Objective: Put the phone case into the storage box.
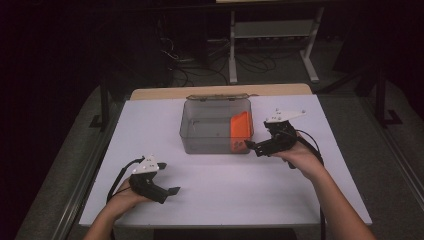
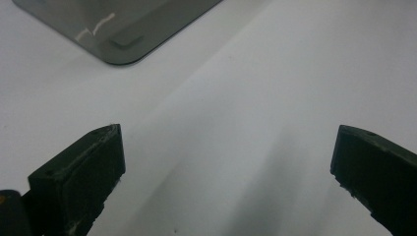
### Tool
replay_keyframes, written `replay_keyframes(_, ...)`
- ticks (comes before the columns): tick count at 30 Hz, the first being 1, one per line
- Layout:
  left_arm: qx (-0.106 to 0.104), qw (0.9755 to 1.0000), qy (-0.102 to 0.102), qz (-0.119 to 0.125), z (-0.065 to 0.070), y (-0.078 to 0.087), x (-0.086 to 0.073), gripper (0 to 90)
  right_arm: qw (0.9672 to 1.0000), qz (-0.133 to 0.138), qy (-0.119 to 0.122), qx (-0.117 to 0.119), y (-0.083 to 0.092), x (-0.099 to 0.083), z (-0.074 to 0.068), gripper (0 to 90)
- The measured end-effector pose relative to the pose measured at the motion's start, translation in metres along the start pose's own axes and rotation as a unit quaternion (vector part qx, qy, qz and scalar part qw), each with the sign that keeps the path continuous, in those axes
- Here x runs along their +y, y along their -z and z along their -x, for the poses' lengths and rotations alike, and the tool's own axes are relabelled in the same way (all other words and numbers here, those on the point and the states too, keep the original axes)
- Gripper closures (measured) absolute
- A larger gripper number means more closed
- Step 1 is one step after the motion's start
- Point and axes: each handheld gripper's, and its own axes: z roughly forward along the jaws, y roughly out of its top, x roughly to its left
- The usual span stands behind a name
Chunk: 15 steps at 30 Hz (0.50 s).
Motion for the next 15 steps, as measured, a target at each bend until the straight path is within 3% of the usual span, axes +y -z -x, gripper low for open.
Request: replay_keyframes(15,0.001,1.0,0.002,-0.004,-0.001,-0.001,-0.001,0.0,1.0,0.004,-0.001,0.001,0.003,-0.035,-0.01,0.6)
